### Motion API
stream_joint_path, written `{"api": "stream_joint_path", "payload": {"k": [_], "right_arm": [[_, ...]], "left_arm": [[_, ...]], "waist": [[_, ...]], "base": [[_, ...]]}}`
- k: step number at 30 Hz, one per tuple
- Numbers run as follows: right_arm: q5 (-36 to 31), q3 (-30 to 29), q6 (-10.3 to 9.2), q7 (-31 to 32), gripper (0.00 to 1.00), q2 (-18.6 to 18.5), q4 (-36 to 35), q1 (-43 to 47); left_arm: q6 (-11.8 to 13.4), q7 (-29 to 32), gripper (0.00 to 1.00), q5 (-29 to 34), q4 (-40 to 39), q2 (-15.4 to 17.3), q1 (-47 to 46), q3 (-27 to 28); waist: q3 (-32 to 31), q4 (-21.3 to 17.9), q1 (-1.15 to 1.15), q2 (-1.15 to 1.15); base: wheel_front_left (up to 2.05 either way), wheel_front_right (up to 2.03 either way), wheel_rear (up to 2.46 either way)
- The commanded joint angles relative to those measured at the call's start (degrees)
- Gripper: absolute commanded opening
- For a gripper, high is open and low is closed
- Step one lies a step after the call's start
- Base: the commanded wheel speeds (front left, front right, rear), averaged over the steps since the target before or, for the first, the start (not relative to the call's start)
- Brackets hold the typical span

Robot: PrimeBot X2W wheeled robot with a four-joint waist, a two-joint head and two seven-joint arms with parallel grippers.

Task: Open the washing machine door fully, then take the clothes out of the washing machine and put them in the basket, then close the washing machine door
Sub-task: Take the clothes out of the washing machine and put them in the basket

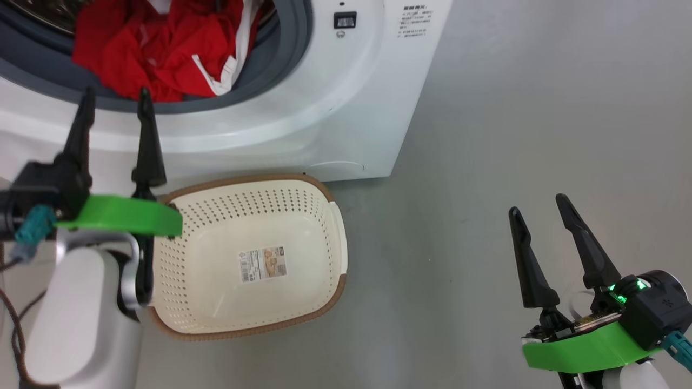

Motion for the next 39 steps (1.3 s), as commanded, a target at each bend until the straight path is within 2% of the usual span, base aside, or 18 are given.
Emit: {"api": "stream_joint_path", "payload": {"k": [1, 7, 19, 26, 39], "right_arm": [[-0.8, 1.5, 0.36, -0.4, 1.00, -0.7, -1.5, -1.4], [-0.8, 2.1, 0.36, -0.4, 1.00, -0.7, -1.5, -2.7], [-0.8, 2.8, 0.36, -0.4, 1.00, -0.7, -1.5, -4.9], [-1.0, 3.4, 0.36, -0.4, 1.00, -0.7, -1.3, -5.9], [-1.3, 4.3, 0.36, -0.4, 1.00, -0.7, -1.2, -7.1]], "left_arm": [[-0.4, -0.6, 1.00, 0.7, 0.1, 2.2, -3.0, 1.8], [-1.5, -0.7, 1.00, 1.0, 5.2, 3.2, -10.4, 2.0], [-1.8, -0.7, 1.00, 2.6, 13.7, 4.6, -21.4, 3.2], [-2.2, -0.7, 1.00, 2.5, 19.5, 6.7, -27.7, 4.9], [-0.5, 0.7, 1.00, 5.4, 34.0, 10.2, -37.0, 3.0]], "waist": [[1.6, -0.4, 0.00, 0.00], [4.3, -1.1, 0.00, 0.00], [8.5, -2.7, 0.00, 0.00], [10.9, -4.3, 0.00, 0.00], [14.2, -6.5, 0.00, 0.00]], "base": [[0.00, 0.00, 0.00], [0.00, 0.00, 0.00], [0.00, 0.00, 0.00], [0.00, 0.00, 0.00], [0.00, 0.00, 0.00]]}}
